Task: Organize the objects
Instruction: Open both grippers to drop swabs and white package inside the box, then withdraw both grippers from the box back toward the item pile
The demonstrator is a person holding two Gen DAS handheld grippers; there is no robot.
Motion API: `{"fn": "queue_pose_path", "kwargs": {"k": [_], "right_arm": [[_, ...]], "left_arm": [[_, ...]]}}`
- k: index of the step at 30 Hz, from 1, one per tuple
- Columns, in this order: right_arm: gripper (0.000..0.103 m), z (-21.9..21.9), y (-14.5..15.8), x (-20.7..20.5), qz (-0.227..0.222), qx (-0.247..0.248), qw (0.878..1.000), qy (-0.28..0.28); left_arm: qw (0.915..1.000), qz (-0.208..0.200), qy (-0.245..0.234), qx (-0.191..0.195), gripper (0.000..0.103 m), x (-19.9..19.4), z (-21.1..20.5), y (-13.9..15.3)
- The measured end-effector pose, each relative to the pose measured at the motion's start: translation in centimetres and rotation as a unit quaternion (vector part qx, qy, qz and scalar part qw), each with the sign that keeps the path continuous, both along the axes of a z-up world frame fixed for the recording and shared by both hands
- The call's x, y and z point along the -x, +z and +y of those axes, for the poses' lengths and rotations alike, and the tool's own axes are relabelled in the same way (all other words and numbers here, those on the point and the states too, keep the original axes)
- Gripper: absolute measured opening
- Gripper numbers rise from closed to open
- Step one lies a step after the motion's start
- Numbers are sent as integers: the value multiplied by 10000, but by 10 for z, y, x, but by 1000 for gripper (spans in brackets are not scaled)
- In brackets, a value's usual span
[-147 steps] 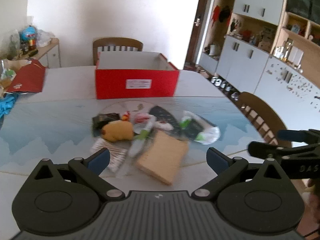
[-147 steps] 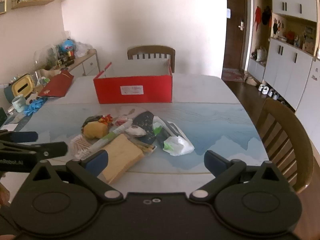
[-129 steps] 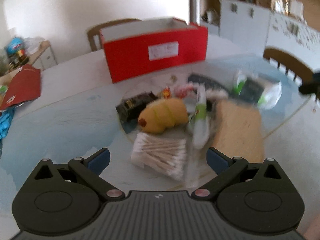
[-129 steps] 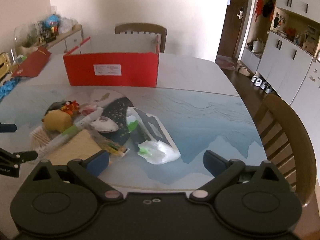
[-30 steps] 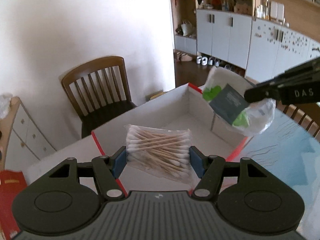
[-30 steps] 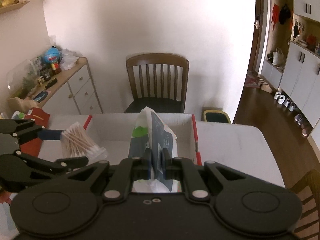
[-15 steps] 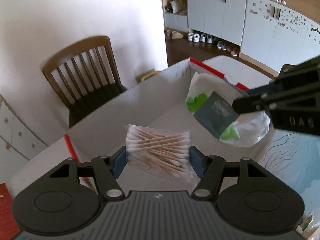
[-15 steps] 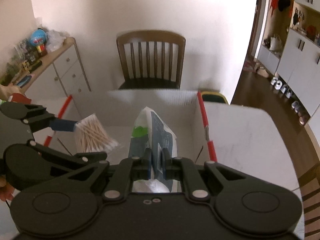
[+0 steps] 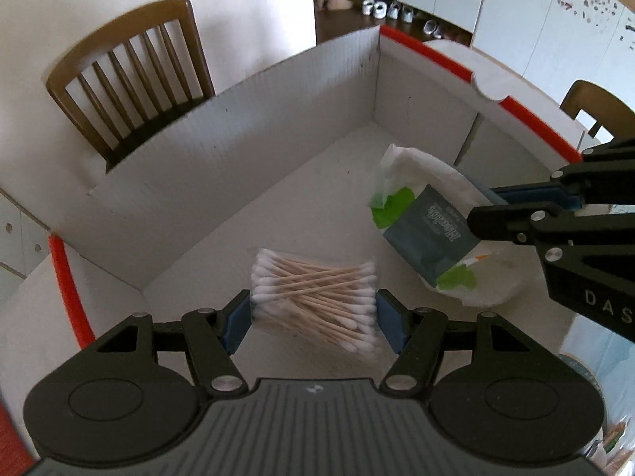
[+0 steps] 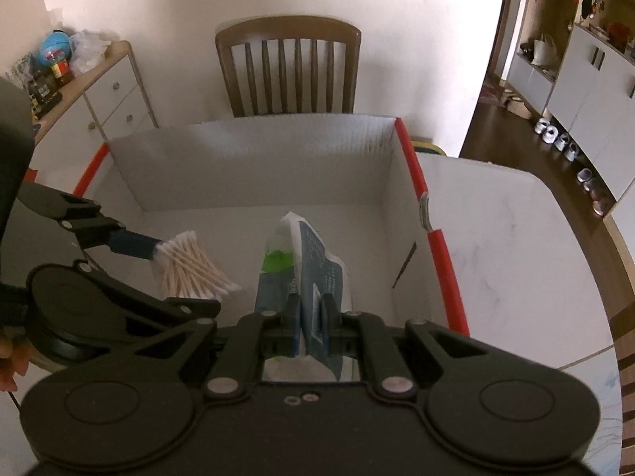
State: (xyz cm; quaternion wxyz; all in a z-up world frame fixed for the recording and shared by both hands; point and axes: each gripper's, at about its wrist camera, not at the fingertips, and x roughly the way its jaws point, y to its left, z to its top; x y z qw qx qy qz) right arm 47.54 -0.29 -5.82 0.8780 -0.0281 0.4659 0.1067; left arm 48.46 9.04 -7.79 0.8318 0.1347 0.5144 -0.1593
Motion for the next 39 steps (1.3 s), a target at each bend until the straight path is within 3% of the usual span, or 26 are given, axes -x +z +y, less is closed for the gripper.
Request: {"fn": "queue_pose_path", "kwargs": {"k": [8, 12, 30, 39], "right_arm": [[10, -2, -13, 0, 262, -67, 9996, -3], [11, -4, -12, 5, 274, -208, 9994, 27], [17, -33, 50, 56, -326, -508, 9975, 354], [19, -49, 78, 103, -615, -704, 9932, 698]], "left_arm": [[9995, 303, 27, 13, 66, -4, 4, -8], [9994, 333, -39, 46, 78, -1, 5, -7], [9971, -669, 253, 274, 78, 37, 12, 51], [9895, -1232, 557, 507, 78, 97, 5, 96]]}}
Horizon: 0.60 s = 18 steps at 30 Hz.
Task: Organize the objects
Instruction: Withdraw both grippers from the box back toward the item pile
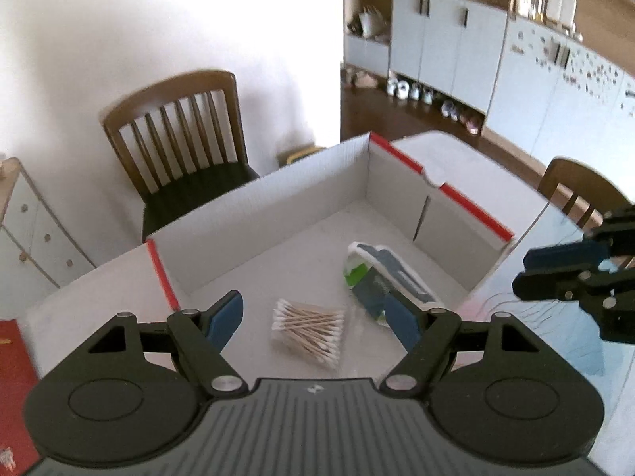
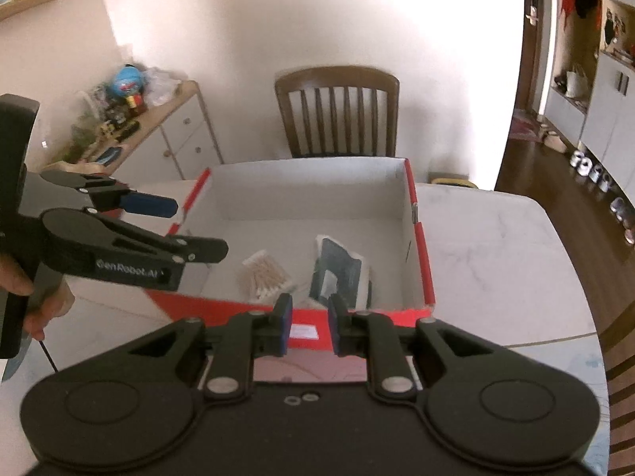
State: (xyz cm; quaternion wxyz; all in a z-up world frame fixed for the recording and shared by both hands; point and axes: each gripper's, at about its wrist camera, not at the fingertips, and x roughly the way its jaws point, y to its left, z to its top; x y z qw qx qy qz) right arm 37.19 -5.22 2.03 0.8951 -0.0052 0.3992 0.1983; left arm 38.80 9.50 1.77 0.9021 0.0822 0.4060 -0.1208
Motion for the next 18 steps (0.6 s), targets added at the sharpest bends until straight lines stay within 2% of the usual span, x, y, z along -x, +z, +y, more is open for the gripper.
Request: {"fn": "queue_pose_path", "kwargs": {"k": [8, 11, 15, 18], "right_arm": [[22, -11, 16, 51, -261, -14, 9989, 383], [27, -16, 19, 73, -356, -16, 9979, 549], [38, -21, 21, 103, -503, 39, 9954, 818], [51, -26, 22, 123, -643, 98, 9938, 901]], "left_arm": [[9986, -323, 301, 288, 78, 60, -10, 21], [9979, -423, 359, 346, 78, 87, -17, 25], [9967, -482, 416, 506, 78, 118, -22, 29], [9962, -512, 421, 568, 78, 141, -27, 29]]}}
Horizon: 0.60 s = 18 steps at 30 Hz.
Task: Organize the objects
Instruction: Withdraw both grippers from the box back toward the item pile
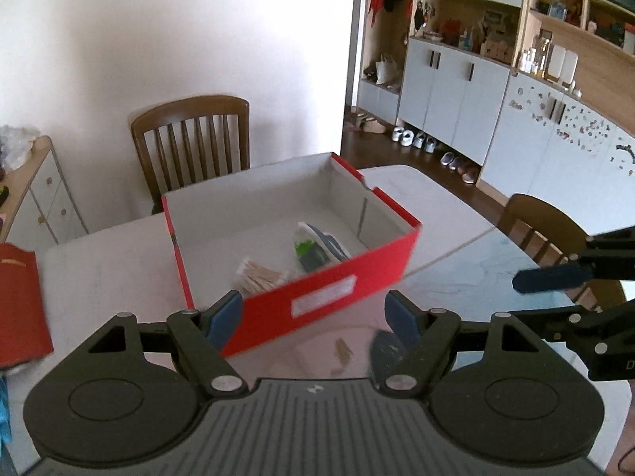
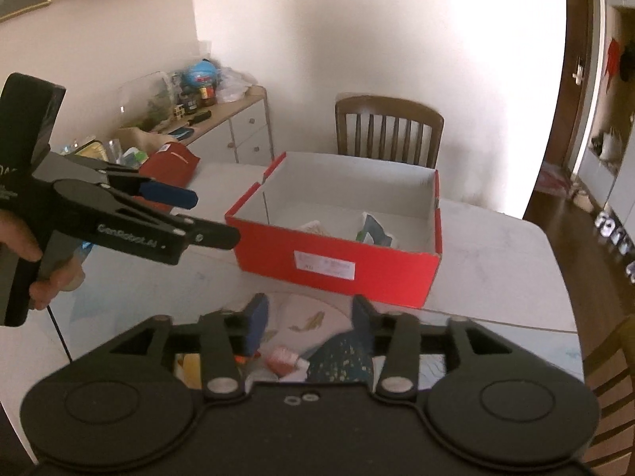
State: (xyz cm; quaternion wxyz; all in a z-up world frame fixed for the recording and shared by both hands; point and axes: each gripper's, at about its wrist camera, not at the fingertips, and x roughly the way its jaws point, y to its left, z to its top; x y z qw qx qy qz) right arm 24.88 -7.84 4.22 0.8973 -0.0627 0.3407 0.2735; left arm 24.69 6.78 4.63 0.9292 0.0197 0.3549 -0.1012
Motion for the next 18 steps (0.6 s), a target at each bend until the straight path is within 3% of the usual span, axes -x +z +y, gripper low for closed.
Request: {"fn": "queue_pose_path", "kwargs": {"k": [8, 15, 18], "right_arm": [[55, -8, -14, 38, 21, 53, 10000, 22], [73, -12, -35, 63, 182, 8, 9998, -5], [75, -13, -45, 71, 282, 37, 9996, -44]], "left_arm": [[9998, 38, 180, 115, 78, 52, -2, -12], [9990, 69, 346, 258, 79, 88, -7, -30], [9988, 52, 397, 273, 79, 98, -12, -39]]}}
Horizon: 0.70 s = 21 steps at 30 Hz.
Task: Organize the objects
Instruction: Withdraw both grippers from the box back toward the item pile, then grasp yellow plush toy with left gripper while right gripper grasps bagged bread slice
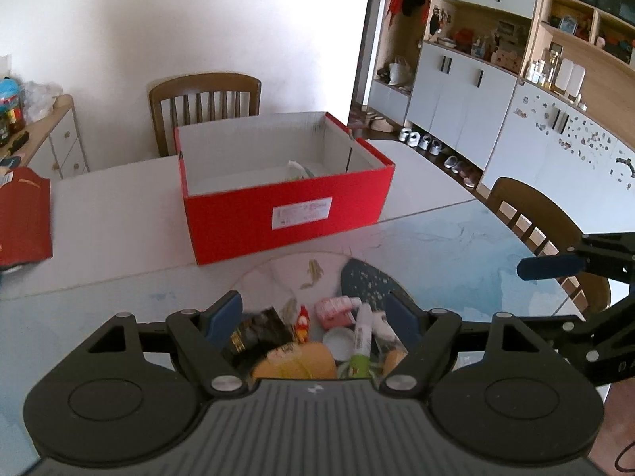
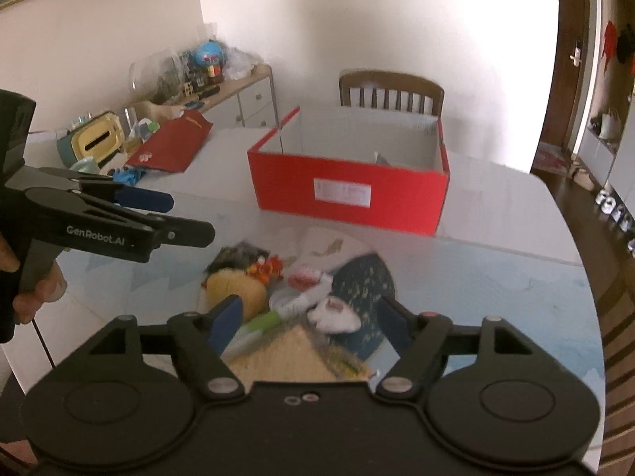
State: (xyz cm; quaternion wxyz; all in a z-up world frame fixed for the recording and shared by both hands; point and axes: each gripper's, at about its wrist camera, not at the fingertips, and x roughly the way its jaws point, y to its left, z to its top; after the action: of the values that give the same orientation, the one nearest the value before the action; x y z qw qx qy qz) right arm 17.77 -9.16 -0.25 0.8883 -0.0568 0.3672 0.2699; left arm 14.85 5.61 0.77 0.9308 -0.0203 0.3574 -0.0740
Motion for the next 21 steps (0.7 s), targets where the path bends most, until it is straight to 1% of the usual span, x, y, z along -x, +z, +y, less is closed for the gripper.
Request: {"fn": "queue_pose_path", "kwargs": {"k": [6, 8, 12, 13, 14, 15, 18, 21], "right_arm": [[82, -1, -21, 15, 214, 107, 9997, -53], [83, 0, -28, 18, 312, 137, 9994, -91], [88, 6, -41, 21, 401, 245, 9987, -186], [90, 7, -44, 20, 428, 244, 9986, -208], [91, 7, -47, 20, 459, 222, 9985, -220], [93, 8, -50, 19, 499, 205, 9983, -233], [94, 14, -61, 17, 603, 236, 9974, -325], [94, 21, -68, 12, 627, 324, 9963, -487]], "left_arm": [[9997, 242, 2, 64, 80, 12, -9, -26], [9994, 324, 24, 98, 88, 14, -11, -35], [9991, 388, 185, 70, 91, 15, -11, -50], [9989, 409, 224, 77, 100, 13, -9, -53], [9986, 428, 291, 89, 103, 12, -8, -58], [9984, 431, 349, 102, 103, 10, -6, -60], [9969, 550, 534, 160, 103, 4, -2, -69], [9956, 607, 703, 136, 103, -2, 1, -77]]}}
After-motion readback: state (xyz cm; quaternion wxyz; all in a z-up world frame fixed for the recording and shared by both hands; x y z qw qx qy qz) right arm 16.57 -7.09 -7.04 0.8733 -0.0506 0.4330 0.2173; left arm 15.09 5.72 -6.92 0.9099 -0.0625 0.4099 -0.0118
